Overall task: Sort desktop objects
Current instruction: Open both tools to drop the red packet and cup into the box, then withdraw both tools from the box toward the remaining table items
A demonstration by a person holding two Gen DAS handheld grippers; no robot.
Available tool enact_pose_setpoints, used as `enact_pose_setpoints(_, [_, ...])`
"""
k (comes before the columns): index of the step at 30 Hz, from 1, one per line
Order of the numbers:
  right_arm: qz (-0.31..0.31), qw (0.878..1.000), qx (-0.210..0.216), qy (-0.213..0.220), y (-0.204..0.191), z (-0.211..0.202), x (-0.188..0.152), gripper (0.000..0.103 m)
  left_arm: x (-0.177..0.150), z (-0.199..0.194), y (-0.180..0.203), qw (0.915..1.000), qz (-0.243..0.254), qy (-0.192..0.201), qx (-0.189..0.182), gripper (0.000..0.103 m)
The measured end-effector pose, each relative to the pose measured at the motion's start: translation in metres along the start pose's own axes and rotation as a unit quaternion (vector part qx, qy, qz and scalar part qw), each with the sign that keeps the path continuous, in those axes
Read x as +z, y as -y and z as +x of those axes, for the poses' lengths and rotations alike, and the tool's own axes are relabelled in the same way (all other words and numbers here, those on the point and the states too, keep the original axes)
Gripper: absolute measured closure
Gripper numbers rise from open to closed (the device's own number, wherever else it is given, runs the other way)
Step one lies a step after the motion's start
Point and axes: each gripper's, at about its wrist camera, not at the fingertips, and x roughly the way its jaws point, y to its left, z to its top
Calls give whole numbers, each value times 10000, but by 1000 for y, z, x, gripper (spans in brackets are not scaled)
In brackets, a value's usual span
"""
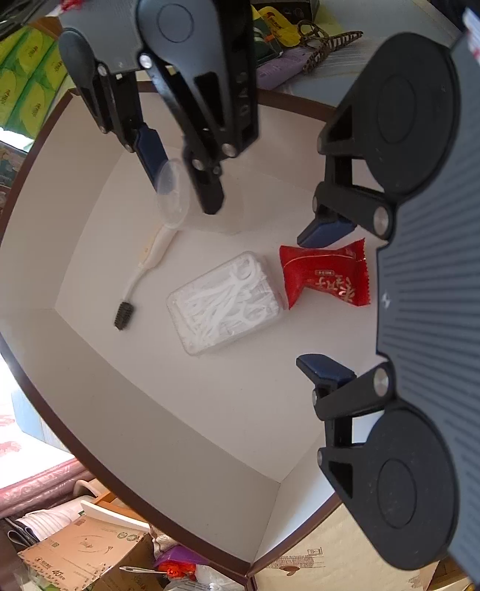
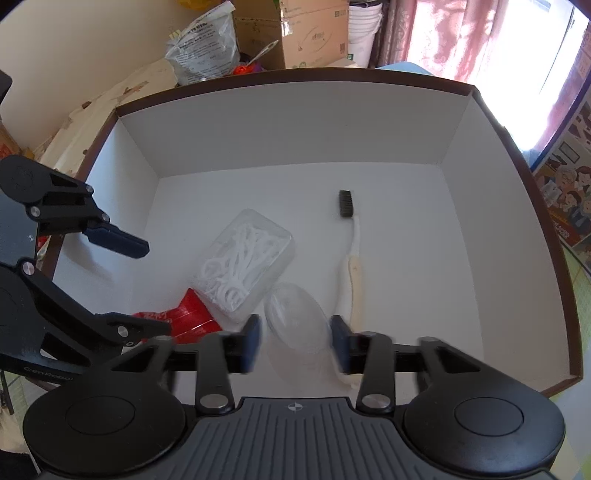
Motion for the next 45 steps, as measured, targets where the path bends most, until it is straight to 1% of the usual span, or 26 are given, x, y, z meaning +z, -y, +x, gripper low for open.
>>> enact_pose_setpoints(1, [-19, 9999, -89, 47, -3, 2, 2, 32, 1, -1, 0, 10000, 0, 22, 6, 39])
enact_pose_setpoints(2, [-55, 9997, -198, 118, -4, 0, 1, 25, 1, -2, 0, 10000, 1, 44, 20, 37])
enact_pose_setpoints(5, [-91, 9996, -233, 146, -3, -3, 2, 23, 2, -5, 0, 9999, -10, 87, 64, 36])
enact_pose_setpoints(7, [-99, 9994, -289, 149, -2, -5, 2, 19, 2, -6, -1, 9999, -29, 108, 84, 36])
enact_pose_setpoints(9, [-145, 9992, -327, 169, -1, -7, 1, 11, 2, -7, 0, 9998, -44, 133, 110, 35])
enact_pose_setpoints(14, [-193, 9987, -374, 300, -1, -16, -2, 7, 1, -12, 4, 9995, -78, 199, 213, 29])
enact_pose_setpoints(19, [-168, 9978, -425, 476, -4, -27, -4, 4, -2, -22, 5, 9989, -135, 302, 332, 27])
enact_pose_setpoints(21, [-128, 9975, -422, 559, -4, -33, -6, 3, -4, -28, 5, 9984, -190, 361, 394, 24])
enact_pose_setpoints(31, [106, 9943, -375, 994, -10, -70, -23, 2, -17, -61, 12, 9932, -430, 680, 842, 24])
enact_pose_setpoints(37, [335, 9903, -336, 1304, -15, -96, -38, 2, -27, -88, 22, 9884, -575, 1001, 986, 20])
enact_pose_setpoints(45, [463, 9857, -289, 1597, -26, -127, -62, 2, -42, -123, 45, 9815, -653, 1412, 1111, 18])
